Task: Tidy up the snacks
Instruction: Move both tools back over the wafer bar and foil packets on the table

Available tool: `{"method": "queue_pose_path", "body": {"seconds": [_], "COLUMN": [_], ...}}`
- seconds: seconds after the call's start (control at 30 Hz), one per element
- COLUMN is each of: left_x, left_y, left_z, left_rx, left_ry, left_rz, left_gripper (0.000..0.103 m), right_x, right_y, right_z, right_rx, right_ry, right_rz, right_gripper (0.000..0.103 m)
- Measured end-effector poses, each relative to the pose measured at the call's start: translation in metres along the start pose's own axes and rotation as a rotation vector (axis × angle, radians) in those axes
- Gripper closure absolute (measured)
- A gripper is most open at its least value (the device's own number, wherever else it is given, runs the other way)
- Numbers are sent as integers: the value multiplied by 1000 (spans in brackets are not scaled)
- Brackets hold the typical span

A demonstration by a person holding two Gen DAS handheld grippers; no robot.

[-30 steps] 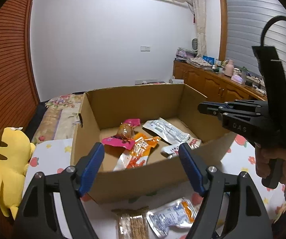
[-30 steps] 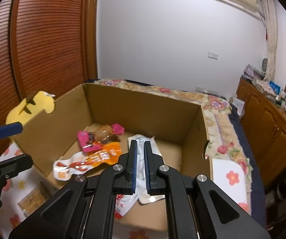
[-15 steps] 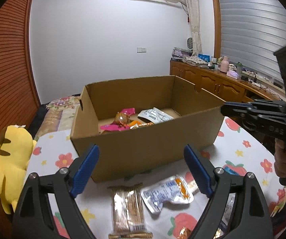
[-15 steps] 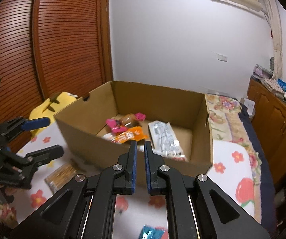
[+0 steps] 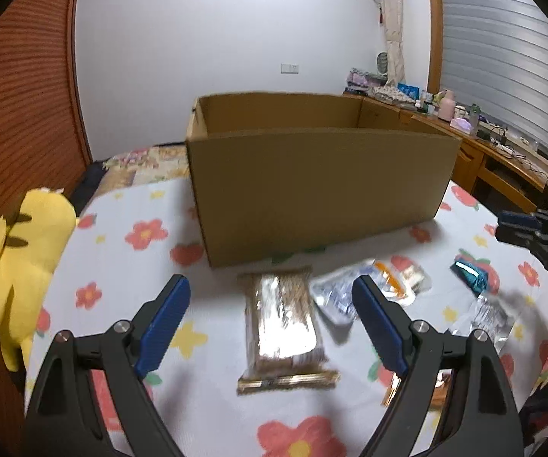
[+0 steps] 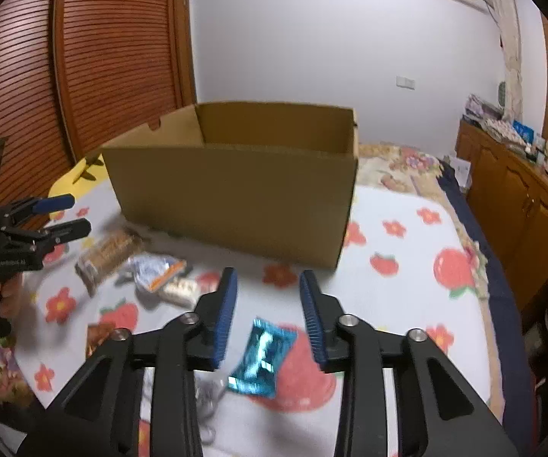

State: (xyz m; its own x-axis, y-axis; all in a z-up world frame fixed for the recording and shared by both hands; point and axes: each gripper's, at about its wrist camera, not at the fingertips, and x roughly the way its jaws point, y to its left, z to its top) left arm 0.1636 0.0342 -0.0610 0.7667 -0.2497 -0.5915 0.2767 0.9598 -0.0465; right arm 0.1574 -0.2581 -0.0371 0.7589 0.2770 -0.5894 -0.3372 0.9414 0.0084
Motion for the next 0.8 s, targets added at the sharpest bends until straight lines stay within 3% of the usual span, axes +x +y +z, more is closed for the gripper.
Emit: {"method": "queue_pose_path", "body": {"seconds": [0.4, 0.53, 0.8], "left_x": [15, 27, 51], "left_y": [-9, -13, -13], "left_z": [-9, -10, -15], "left_rx": [16, 33, 20], "left_ry": [87, 151, 279], "left_rz": [-5, -4, 0], "left_gripper": [15, 15, 15], "right_x": [7, -1, 3], "right_y": [11, 16, 32], "right_z": [-47, -50, -68], "right_rx": [59, 77, 73], "right_ry": [90, 81, 112], "right_rz": [48, 71, 102], "right_gripper": [40, 21, 20]}}
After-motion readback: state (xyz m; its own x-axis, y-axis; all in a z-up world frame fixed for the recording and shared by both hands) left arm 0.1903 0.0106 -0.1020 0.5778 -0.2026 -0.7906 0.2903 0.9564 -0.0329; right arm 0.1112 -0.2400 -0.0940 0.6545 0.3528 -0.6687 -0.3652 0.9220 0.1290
